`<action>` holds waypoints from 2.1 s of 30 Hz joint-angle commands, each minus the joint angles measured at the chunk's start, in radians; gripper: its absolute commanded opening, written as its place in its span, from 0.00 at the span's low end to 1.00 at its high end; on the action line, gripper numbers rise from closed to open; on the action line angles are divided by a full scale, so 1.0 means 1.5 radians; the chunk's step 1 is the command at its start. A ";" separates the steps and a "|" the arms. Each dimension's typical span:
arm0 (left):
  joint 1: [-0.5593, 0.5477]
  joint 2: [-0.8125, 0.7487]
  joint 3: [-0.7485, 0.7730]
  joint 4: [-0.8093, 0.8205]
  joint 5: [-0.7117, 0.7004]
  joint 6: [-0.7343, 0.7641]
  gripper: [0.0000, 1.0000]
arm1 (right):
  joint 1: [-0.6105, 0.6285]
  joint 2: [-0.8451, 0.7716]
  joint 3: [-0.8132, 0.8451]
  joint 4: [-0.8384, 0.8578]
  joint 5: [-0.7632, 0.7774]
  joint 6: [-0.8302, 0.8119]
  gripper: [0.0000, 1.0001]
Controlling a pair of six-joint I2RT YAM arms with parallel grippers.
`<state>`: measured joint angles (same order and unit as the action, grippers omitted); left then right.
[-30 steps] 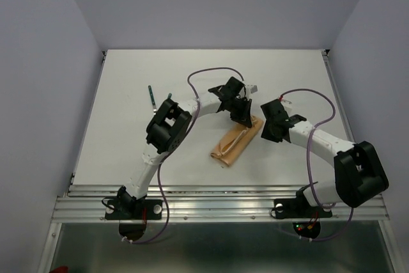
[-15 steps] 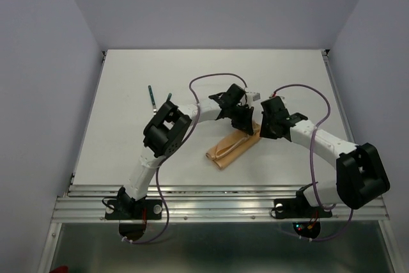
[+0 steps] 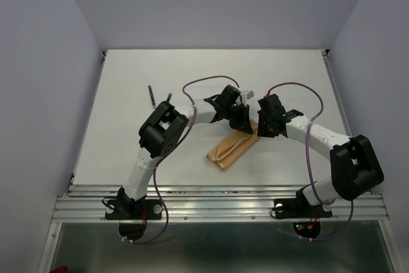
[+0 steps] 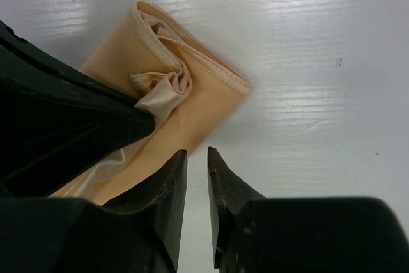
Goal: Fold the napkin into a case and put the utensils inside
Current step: Stuff the top corner of the smaller-rectangle-folded napkin into the folded napkin.
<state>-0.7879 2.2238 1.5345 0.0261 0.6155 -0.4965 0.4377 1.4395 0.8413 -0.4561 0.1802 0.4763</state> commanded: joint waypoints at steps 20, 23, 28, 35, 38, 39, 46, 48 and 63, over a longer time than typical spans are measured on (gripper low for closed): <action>0.001 -0.073 -0.043 0.067 0.042 -0.026 0.00 | -0.001 0.082 0.055 0.067 -0.006 -0.020 0.21; 0.000 -0.074 -0.043 0.068 0.044 -0.026 0.00 | -0.001 0.089 0.056 0.067 0.011 -0.016 0.17; 0.000 -0.077 -0.044 0.068 0.044 -0.027 0.00 | -0.001 0.091 0.055 0.066 0.033 -0.010 0.07; 0.001 -0.071 -0.035 0.055 0.039 -0.029 0.00 | -0.001 0.064 0.054 0.066 0.052 0.015 0.01; 0.002 -0.071 -0.036 0.053 0.038 -0.030 0.00 | -0.001 0.043 0.047 0.068 0.073 0.031 0.01; 0.002 -0.071 -0.037 0.052 0.038 -0.030 0.00 | -0.001 0.043 0.047 0.069 0.075 0.033 0.01; 0.002 -0.075 -0.043 0.048 0.035 -0.029 0.00 | -0.001 0.028 0.028 0.078 0.075 0.055 0.01; 0.004 -0.080 -0.045 0.048 0.032 -0.032 0.00 | -0.001 0.027 0.022 0.083 0.071 0.057 0.01; 0.021 -0.099 -0.069 0.123 0.065 -0.081 0.00 | -0.001 0.047 0.019 0.093 0.023 -0.005 0.23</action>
<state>-0.7612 2.1456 1.4319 0.1452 0.6662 -0.6010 0.4377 1.5112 0.8799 -0.3630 0.2264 0.4961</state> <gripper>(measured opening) 0.033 0.225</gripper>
